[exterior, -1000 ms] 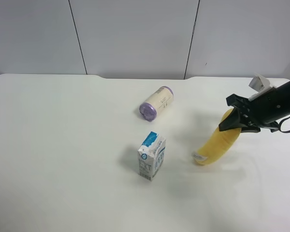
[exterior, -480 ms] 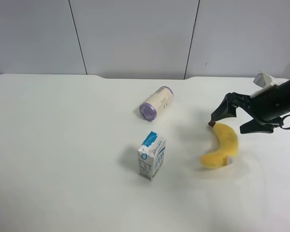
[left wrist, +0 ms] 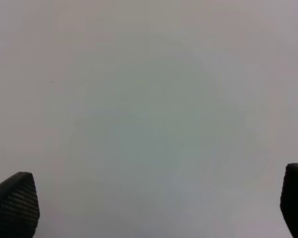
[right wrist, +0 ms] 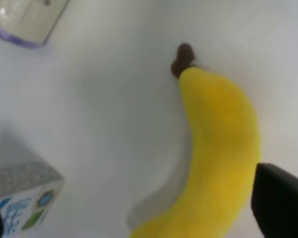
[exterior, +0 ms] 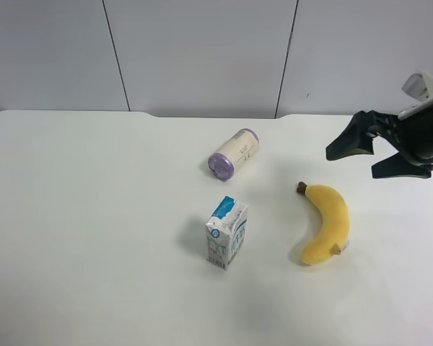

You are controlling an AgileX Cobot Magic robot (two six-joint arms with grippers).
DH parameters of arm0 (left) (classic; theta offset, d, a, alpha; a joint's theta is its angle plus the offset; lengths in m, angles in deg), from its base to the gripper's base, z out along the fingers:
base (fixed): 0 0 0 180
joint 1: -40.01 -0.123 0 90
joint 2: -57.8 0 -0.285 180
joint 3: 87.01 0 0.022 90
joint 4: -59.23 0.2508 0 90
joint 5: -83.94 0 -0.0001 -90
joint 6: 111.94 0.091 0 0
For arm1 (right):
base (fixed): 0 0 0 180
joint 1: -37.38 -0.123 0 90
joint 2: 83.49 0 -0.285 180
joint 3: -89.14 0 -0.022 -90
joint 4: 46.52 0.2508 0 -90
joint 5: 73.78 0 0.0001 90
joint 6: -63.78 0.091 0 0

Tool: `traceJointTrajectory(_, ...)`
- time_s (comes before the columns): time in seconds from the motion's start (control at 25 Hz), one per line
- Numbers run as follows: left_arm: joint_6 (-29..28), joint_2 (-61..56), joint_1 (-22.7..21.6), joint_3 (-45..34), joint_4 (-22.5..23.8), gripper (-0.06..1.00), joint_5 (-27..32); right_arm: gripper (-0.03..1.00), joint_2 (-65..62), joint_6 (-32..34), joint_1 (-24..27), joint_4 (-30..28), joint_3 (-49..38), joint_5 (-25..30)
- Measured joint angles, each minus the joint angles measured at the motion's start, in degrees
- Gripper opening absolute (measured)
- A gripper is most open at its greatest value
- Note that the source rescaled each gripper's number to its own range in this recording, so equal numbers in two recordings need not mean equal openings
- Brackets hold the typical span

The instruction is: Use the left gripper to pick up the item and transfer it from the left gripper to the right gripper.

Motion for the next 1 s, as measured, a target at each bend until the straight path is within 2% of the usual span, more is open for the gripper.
traceJointTrajectory(0.4, 0.0, 0.0, 0.0, 0.0, 0.0, 1.00, 0.0, 1.00, -24.6, 12.7, 0.0, -19.4, 0.0, 10.4)
traceJointTrajectory(0.56, 0.0, 0.0, 0.0, 0.0, 0.0, 1.00, 0.0, 1.00, -35.2, 15.8, 0.0, -26.9, 0.0, 15.0)
traceJointTrajectory(0.72, 0.0, 0.0, 0.0, 0.0, 0.0, 1.00, 0.0, 1.00, -45.0, 18.5, 0.0, -31.2, 0.0, 19.5)
traceJointTrajectory(1.0, 0.0, 0.0, 0.0, 0.0, 0.0, 1.00, 0.0, 1.00, -59.5, 21.7, 0.0, -34.2, 0.0, 25.1)
